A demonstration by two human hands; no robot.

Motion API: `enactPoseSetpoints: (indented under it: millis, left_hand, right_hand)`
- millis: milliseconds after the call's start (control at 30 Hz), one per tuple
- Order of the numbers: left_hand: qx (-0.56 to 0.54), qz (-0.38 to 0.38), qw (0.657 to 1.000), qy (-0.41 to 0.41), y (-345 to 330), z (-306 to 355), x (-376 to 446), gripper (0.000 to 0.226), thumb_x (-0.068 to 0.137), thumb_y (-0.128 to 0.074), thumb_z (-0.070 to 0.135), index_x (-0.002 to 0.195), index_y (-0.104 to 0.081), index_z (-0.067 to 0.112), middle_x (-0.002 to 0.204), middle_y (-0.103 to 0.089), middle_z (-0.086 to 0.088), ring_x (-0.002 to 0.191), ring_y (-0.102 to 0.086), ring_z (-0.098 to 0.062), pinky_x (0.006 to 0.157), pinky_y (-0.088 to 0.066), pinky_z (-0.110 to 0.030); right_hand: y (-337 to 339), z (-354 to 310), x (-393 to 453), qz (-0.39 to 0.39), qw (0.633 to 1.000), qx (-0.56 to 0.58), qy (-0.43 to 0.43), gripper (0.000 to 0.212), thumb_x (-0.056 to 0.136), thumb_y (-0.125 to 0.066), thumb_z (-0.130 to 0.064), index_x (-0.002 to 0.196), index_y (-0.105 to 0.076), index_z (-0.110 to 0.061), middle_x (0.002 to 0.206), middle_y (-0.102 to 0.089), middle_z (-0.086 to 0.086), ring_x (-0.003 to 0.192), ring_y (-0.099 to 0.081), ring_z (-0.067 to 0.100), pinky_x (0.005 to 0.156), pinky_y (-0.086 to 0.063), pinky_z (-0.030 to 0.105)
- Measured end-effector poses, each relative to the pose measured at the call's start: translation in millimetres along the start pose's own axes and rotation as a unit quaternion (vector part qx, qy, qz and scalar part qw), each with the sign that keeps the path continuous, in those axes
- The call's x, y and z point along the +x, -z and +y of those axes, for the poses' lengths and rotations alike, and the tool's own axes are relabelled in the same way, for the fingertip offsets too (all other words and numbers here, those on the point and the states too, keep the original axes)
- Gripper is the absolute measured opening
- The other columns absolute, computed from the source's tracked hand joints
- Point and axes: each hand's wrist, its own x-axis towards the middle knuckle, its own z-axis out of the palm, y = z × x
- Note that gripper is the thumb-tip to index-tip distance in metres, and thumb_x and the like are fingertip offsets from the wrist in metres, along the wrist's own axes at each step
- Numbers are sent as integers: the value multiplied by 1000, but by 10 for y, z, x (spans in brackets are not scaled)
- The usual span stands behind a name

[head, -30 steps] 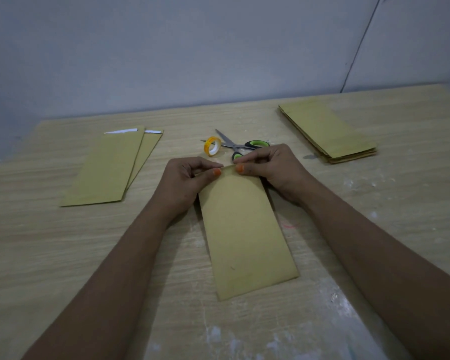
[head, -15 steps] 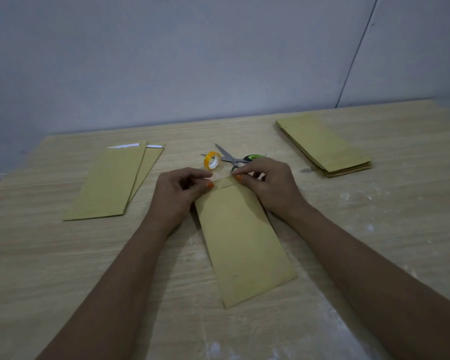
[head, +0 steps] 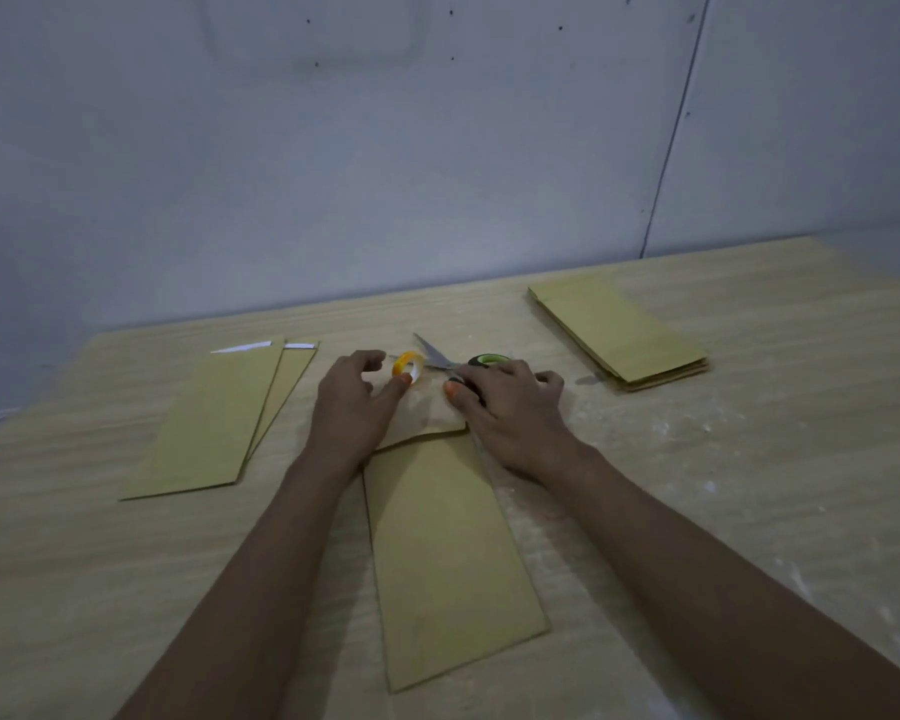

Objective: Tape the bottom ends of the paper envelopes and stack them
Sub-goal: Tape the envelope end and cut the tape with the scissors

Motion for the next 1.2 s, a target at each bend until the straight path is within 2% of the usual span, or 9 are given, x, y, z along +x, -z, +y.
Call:
enactPoseSetpoints:
  millis: [167, 467, 567, 633, 700, 800, 867, 967, 1200]
  left_hand:
    - [27, 14, 999, -13, -38, 1, 69, 13, 87, -74, 31, 90, -76, 19, 81, -68, 6, 84, -66, -16, 74, -48, -28]
    - [-187, 22, 982, -10, 104, 38, -134, 16, 95, -65, 14, 107, -73, 8, 83, -71, -3, 69, -66, -2, 64, -48, -14]
    - [-222, 22, 975, -4, 69, 104, -294, 15, 96, -62, 14, 107, -72, 10, 80, -70, -5, 68, -65, -3, 65, -52, -18]
    - [-238, 7, 971, -1, 8, 158, -394, 14, 97, -62, 13, 106, -72, 12, 76, -69, -5, 66, -65, -4, 65, -53, -19]
    - [-244, -26, 969, -12, -51, 211, -471, 14, 96, -62, 11, 106, -72, 12, 75, -70, -4, 63, -64, -4, 62, -53, -20]
    - [-247, -62, 967, -23, -57, 229, -504, 16, 96, -61, 8, 108, -72, 10, 76, -70, -2, 61, -63, -3, 59, -52, -20]
    - [-260, -72, 963, -14, -21, 217, -490, 17, 96, -62, 9, 109, -72, 8, 71, -69, 0, 61, -61, -4, 59, -49, -19]
    - [-272, -87, 958, 3, 11, 227, -477, 17, 96, -62, 10, 108, -72, 12, 66, -67, 3, 61, -59, -5, 59, -47, -18]
    - [-300, -116, 947, 7, 25, 260, -509, 15, 95, -61, 10, 103, -72, 18, 77, -72, 2, 64, -62, -5, 63, -50, -18]
  right_hand:
    - [17, 15, -9, 22, 999, -44, -12, 40, 101, -30, -54, 125, -58, -38, 129, -57, -16, 129, -36, 13, 98, -11, 45]
    - [6, 80, 36, 86, 988, -108, -62, 31, 97, -44, -52, 112, -65, -34, 114, -65, -11, 120, -44, 18, 90, -14, 40]
    - [-2, 53, 40, 122, 991, -33, -35, 25, 97, -50, -42, 110, -68, -29, 117, -67, -11, 116, -47, 20, 88, -20, 37]
    - [1, 10, 20, 154, 982, 99, 37, 18, 94, -58, -28, 101, -73, -21, 107, -71, -5, 103, -57, 22, 82, -30, 31]
    - [56, -80, -32, 147, 948, 278, 46, 15, 93, -59, -13, 96, -74, -13, 94, -71, 2, 85, -63, 17, 73, -42, 23]
    - [192, -201, -127, 16, 858, 503, -99, 23, 99, -50, -11, 97, -73, -12, 71, -62, 3, 56, -55, 10, 46, -38, 22]
    - [236, -227, -165, -64, 790, 585, -171, 26, 100, -48, -18, 100, -74, -14, 69, -60, 5, 51, -51, 12, 43, -30, 22]
    - [263, -231, -168, -100, 703, 678, -189, 21, 99, -48, -10, 106, -67, -6, 81, -65, 5, 54, -54, 11, 44, -39, 22]
    - [265, -228, -197, -125, 653, 719, -200, 18, 99, -50, -11, 109, -61, -2, 82, -64, 9, 53, -59, 10, 48, -49, 19]
